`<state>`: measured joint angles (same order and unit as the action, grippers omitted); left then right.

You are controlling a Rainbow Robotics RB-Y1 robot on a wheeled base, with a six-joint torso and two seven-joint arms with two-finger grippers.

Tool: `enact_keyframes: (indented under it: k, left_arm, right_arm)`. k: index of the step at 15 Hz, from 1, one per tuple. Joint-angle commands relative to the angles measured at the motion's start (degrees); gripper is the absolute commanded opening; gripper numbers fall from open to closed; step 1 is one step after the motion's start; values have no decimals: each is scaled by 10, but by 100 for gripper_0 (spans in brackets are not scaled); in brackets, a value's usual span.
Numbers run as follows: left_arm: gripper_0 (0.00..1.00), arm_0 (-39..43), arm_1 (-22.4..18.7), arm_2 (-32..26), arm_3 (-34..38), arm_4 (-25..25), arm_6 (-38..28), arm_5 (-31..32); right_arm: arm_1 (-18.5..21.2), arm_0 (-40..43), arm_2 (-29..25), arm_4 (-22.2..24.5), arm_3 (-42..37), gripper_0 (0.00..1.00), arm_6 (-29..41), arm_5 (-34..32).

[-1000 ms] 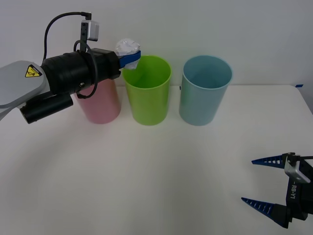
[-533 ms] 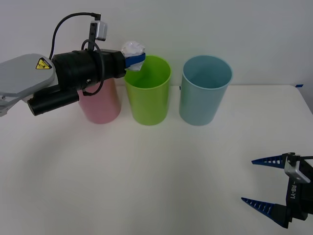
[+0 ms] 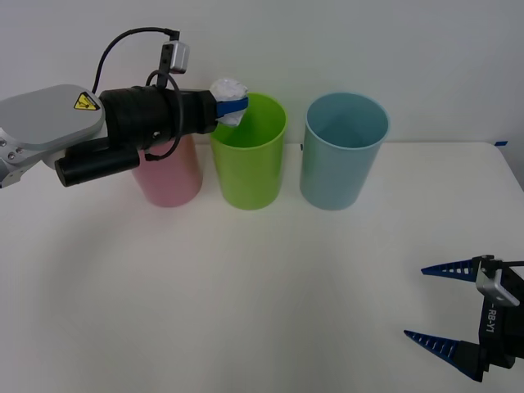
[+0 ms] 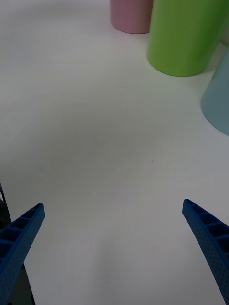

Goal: Put cans in the blue bin and PET bottles in the pink bin and trash in the green bin.

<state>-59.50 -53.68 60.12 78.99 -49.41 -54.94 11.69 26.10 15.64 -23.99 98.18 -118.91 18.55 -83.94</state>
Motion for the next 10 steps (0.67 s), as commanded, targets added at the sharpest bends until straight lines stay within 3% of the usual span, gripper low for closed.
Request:
enact_keyframes:
  k: [1,3,4,5,6,7,8,10]
  left_arm:
    - [0,-1,1,0,0,0,-3,0]
    - [0,0,1,0,0,0,-4,-1]
    - [14,0,0,0,0,0,-4,-8]
    - [51,0,1,0,0,-1,-3,-11]
    - [56,0,1,0,0,-1,-2,-11]
    - [73,0,1,0,0,-1,-2,-14]
    - [100,0,1,0,0,-1,-3,-15]
    - [100,0,0,0,0,6,-4,-15]
  right_arm:
    - [0,0,0,0,0,100,0,0]
    - [0,0,0,0,0,100,0,0]
    - [0,0,0,0,0,100,0,0]
    - [0,0,0,0,0,100,0,0]
    - [0,0,0,0,0,100,0,0]
    - [0,0,0,0,0,100,0,0]
    - [0,0,0,0,0,100,0,0]
    - [0,0,0,0,0,100,0,0]
